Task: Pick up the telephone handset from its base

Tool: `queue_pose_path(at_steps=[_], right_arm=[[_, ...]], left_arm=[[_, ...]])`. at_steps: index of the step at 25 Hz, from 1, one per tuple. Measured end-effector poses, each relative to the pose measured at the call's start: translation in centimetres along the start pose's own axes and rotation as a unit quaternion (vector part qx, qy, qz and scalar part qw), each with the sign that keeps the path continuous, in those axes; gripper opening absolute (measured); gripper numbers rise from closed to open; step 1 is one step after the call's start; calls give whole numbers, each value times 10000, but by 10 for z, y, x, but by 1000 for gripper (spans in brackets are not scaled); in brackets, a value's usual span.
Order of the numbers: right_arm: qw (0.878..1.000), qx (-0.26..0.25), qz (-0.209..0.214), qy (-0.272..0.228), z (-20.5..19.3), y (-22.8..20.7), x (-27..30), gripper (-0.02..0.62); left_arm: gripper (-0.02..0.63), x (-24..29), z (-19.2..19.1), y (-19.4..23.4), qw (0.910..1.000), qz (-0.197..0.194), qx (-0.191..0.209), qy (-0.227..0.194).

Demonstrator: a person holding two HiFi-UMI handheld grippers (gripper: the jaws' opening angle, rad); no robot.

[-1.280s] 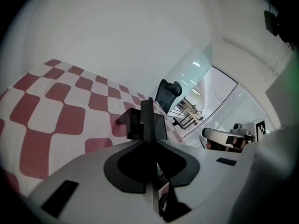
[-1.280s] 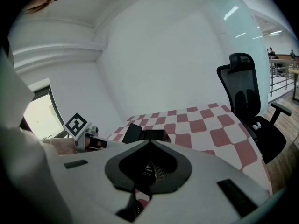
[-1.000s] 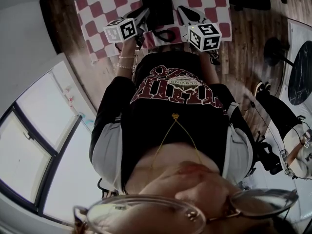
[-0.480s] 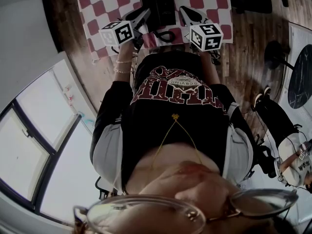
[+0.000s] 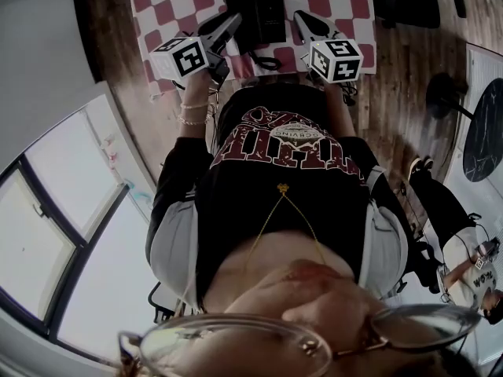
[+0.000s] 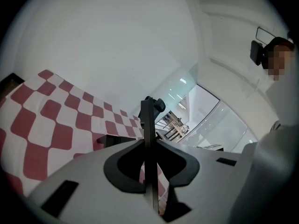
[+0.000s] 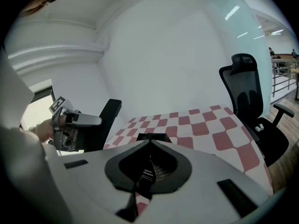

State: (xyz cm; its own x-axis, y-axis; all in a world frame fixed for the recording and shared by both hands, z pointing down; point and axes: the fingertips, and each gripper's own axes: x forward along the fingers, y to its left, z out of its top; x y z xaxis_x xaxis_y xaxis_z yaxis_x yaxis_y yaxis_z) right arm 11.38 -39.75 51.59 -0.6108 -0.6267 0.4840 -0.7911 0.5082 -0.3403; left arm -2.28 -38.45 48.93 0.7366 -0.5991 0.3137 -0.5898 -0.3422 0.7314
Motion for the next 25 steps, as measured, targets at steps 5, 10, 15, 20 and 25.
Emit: queue_pose_path(at_steps=[5,10,15,20,25], right_arm=[[10000,14,21,-43,2,-1,1,20],[10000,10,50,-82,3,0,1,20],[9999,-45,78,-103,7,-1,3,20],[9997,-84,143,-163,12,1,4,20],[9997,-170,130,-135,14,1,5,20]], left_arm=[[80,-9,10,-12,9998,-26,165,-67],[80,-24,23,-27,9994,-147,213,-239],[80,-32,36,-42,9983,-315,228,-425],[80,-32,35,-45,9980,-394,206,-457],[80,-29,33,-47,9978,-473,106,-449]])
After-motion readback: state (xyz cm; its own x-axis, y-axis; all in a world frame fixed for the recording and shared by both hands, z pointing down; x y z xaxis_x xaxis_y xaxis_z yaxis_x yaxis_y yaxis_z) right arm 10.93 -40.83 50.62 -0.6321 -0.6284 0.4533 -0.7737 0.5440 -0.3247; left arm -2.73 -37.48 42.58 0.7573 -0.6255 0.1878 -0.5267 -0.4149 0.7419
